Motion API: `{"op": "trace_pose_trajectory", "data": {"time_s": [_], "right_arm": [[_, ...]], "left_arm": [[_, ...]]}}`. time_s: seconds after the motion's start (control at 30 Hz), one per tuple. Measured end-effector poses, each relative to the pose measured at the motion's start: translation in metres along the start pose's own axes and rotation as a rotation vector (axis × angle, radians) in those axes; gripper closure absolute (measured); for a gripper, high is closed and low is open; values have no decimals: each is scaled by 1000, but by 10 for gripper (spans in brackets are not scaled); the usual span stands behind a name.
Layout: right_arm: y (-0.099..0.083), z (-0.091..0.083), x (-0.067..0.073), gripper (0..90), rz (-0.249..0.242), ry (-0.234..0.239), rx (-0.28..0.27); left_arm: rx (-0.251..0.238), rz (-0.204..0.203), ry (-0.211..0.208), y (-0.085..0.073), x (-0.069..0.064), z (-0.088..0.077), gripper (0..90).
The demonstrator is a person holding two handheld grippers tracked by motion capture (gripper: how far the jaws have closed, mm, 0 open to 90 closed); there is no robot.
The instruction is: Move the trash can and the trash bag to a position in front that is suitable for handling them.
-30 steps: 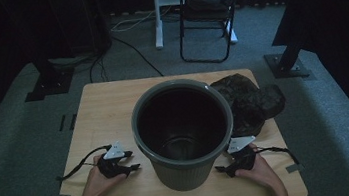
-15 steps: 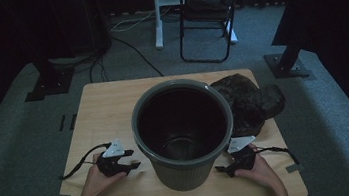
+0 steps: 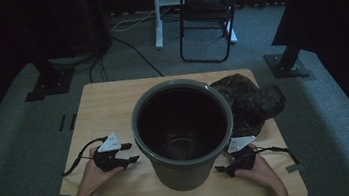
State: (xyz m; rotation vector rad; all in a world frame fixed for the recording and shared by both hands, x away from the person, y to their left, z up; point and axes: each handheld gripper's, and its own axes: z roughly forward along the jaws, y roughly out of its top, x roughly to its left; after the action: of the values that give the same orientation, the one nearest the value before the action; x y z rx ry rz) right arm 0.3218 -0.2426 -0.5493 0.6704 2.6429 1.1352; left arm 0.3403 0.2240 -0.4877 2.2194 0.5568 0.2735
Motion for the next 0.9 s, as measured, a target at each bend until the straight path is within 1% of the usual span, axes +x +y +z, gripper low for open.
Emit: {"op": "trace_pose_trajectory", "data": {"time_s": [0.13, 0.27, 0.33, 0.43, 0.57, 0.67, 0.73, 0.77, 0.83, 0.9], "right_arm": [[0, 0, 0, 141, 0, 0, 0], [0, 0, 0, 141, 1, 1, 0], [0, 0, 0, 141, 1, 1, 0], [0, 0, 0, 141, 1, 1, 0], [0, 0, 0, 141, 1, 1, 0], [0, 0, 0, 141, 2, 1, 0], [0, 0, 0, 141, 4, 1, 1], [0, 0, 0, 141, 3, 1, 1], [0, 0, 0, 141, 4, 1, 1], [0, 0, 0, 141, 4, 1, 2]], "left_arm": [[-5, -2, -12, 5, 1, -6, 425], [-19, 12, -8, 14, 2, -16, 426], [-23, 13, -20, 19, 4, -21, 427], [-17, 27, -20, 26, 6, -25, 430], [-24, 45, -17, 35, 9, -32, 430], [-44, 50, -28, 42, 12, -38, 439], [-48, 56, -27, 44, 12, -40, 440], [-62, 64, -34, 49, 14, -45, 441], [-71, 75, -37, 54, 16, -50, 441], [-78, 73, -39, 58, 17, -53, 441]]}}
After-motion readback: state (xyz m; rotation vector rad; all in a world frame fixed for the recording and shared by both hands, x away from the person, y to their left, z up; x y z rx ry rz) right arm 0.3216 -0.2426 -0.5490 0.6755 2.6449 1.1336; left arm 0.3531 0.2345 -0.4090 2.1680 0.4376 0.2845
